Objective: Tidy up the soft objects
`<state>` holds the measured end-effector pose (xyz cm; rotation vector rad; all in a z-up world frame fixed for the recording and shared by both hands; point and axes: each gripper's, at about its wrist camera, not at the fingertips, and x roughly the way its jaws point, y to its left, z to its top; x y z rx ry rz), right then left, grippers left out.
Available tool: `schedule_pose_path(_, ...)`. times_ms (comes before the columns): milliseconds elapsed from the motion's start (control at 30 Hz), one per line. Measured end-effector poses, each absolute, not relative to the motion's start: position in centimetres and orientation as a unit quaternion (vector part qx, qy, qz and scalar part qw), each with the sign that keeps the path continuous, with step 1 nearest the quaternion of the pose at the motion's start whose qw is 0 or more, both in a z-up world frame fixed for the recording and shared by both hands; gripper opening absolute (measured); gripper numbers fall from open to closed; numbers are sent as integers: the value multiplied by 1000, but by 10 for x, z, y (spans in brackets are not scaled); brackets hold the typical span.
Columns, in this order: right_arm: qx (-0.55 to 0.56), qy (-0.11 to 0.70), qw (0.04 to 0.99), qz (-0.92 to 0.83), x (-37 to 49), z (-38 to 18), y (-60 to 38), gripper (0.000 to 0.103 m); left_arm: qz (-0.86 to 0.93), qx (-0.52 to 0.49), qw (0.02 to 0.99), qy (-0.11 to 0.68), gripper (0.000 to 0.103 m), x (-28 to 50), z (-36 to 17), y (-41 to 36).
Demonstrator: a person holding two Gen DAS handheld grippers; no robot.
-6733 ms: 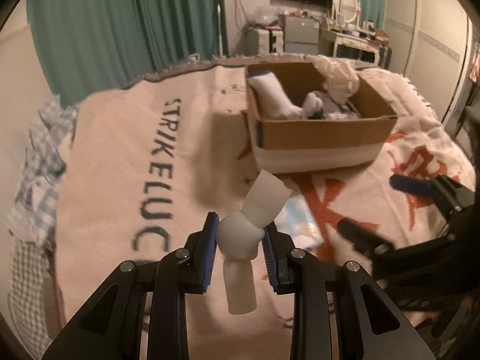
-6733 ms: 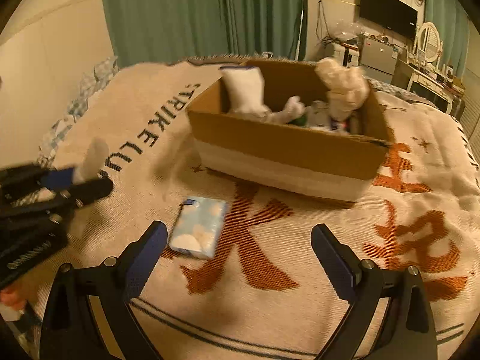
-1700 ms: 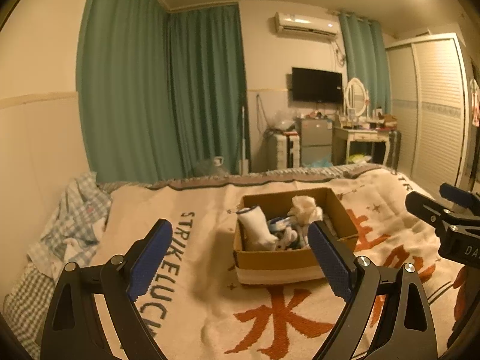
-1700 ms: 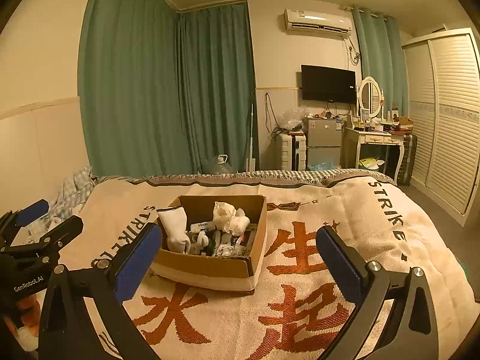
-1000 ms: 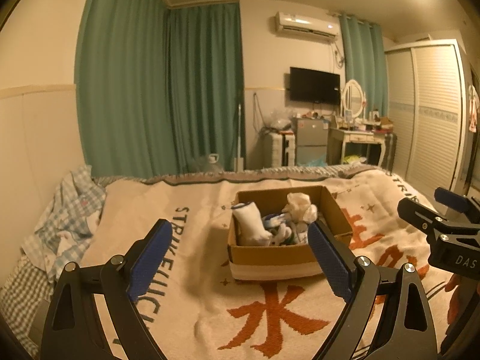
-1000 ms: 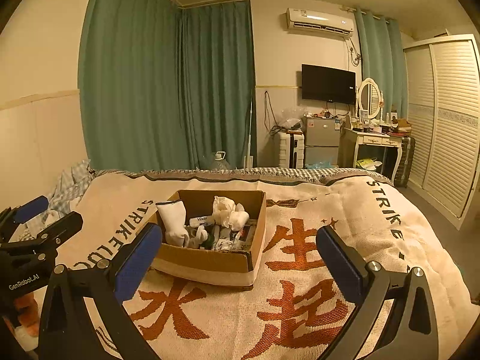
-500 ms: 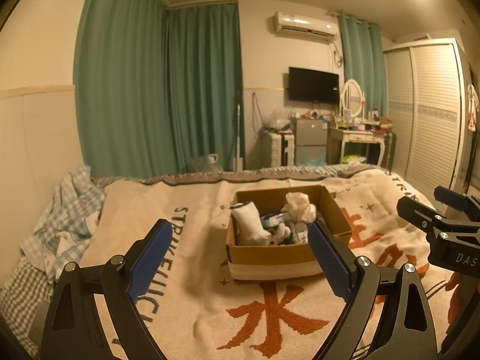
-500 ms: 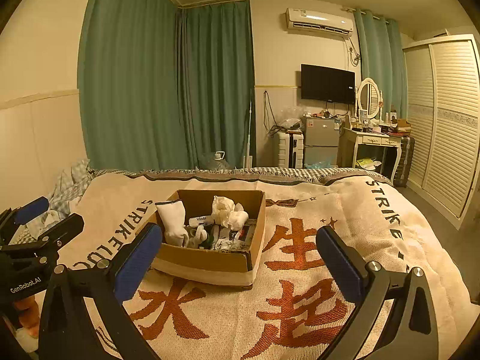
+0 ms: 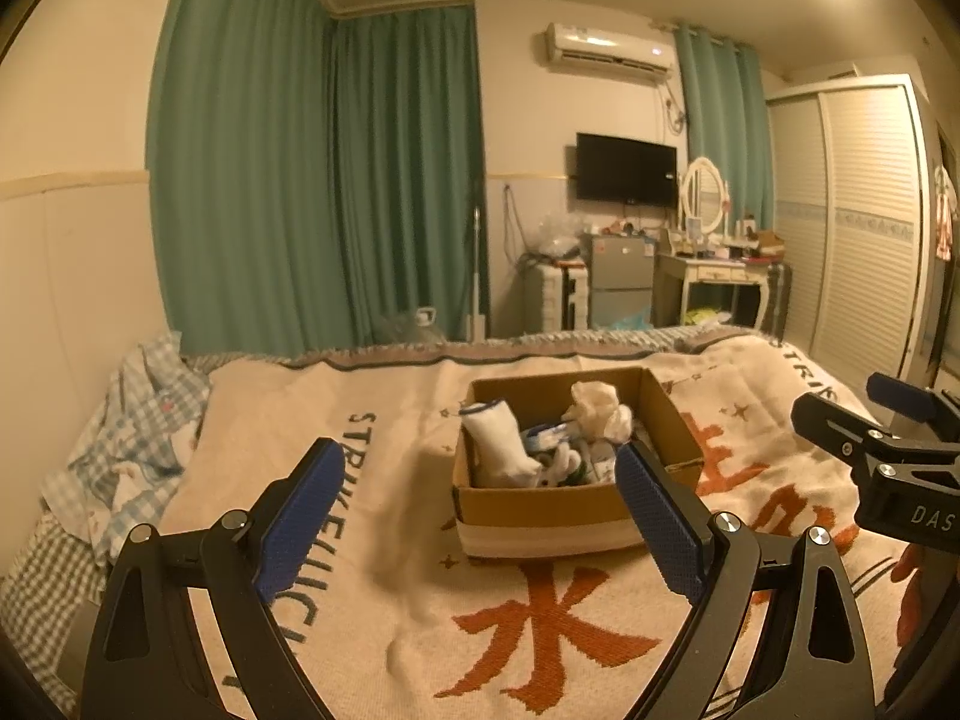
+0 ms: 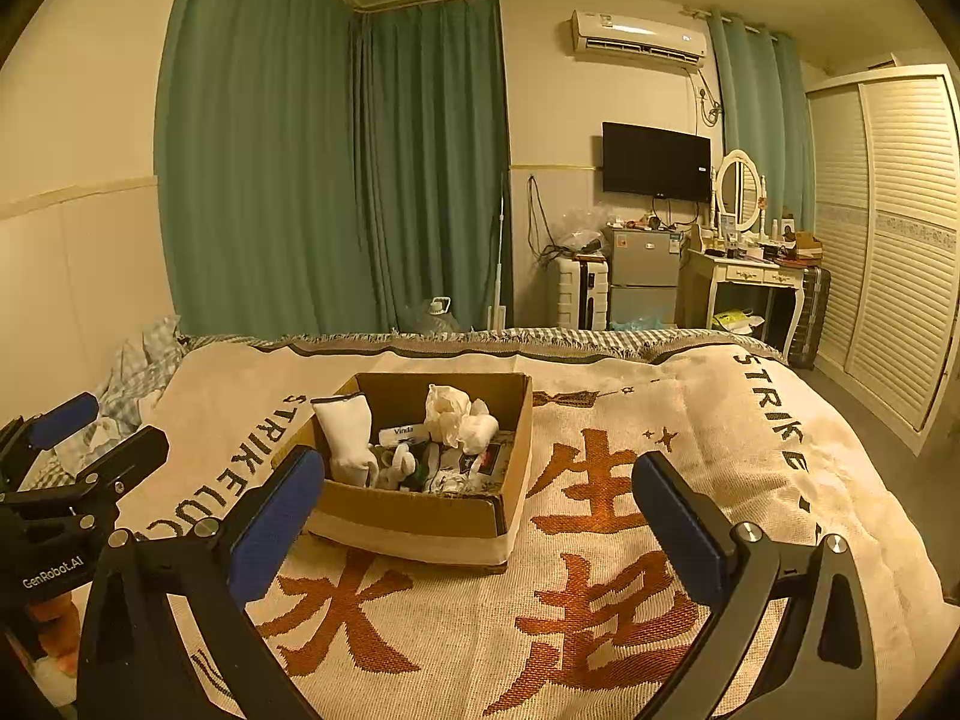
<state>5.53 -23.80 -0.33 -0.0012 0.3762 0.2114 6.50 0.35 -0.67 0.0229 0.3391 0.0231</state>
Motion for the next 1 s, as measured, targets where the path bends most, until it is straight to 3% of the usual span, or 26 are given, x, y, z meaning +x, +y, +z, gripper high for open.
schedule_pose_path(1000, -2, 191, 976, 106, 56, -6, -237, 103, 13, 10, 985, 170, 93, 63, -6, 5)
